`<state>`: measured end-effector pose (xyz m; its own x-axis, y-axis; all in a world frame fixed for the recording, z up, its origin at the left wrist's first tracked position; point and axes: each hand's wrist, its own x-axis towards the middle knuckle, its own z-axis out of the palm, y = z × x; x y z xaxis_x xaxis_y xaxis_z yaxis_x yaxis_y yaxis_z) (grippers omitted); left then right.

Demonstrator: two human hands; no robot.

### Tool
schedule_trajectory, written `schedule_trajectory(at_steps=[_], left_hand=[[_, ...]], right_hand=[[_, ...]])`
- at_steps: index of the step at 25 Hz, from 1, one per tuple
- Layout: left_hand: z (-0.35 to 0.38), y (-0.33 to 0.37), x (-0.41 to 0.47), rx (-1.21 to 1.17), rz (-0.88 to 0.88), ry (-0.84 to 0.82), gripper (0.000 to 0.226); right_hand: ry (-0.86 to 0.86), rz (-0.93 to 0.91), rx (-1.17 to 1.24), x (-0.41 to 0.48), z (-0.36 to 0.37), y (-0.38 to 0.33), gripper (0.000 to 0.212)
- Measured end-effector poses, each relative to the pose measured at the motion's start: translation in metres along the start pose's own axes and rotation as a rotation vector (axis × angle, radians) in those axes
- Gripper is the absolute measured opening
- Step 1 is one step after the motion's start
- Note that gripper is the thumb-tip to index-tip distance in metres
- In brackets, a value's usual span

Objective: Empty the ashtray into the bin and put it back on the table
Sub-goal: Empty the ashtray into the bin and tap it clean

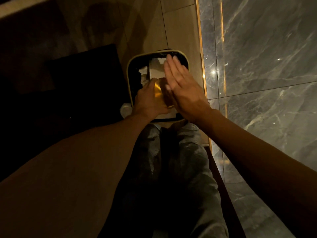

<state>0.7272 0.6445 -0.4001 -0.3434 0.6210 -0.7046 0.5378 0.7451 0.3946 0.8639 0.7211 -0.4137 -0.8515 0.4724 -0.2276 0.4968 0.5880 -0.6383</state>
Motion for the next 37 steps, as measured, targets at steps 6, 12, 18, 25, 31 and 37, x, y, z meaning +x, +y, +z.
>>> schedule_trajectory(at_steps=[6, 12, 18, 25, 31, 37], left_hand=[[-0.004, 0.005, -0.005, -0.041, 0.052, 0.009, 0.098], [-0.004, 0.002, -0.003, -0.011, 0.031, -0.001, 0.098], [-0.004, 0.001, 0.001, -0.046, 0.034, 0.012, 0.101], [-0.006, 0.007, 0.008, -0.119, -0.078, -0.083, 0.122], [-0.007, 0.020, 0.001, -0.599, -0.316, -0.199, 0.069], [-0.021, 0.038, -0.007, -0.949, -0.478, -0.221, 0.026]], right_hand=[[-0.036, -0.001, 0.074, -0.014, 0.003, -0.009, 0.054], [0.040, 0.002, 0.057, -0.011, 0.007, -0.003, 0.054], [-0.119, 0.061, 0.180, -0.009, 0.011, 0.000, 0.057], [-0.053, 0.582, 1.000, -0.014, -0.016, 0.007, 0.047], [0.019, 0.678, 1.167, -0.014, -0.035, 0.022, 0.035], [0.063, 0.664, 1.099, -0.029, -0.045, 0.021, 0.028]])
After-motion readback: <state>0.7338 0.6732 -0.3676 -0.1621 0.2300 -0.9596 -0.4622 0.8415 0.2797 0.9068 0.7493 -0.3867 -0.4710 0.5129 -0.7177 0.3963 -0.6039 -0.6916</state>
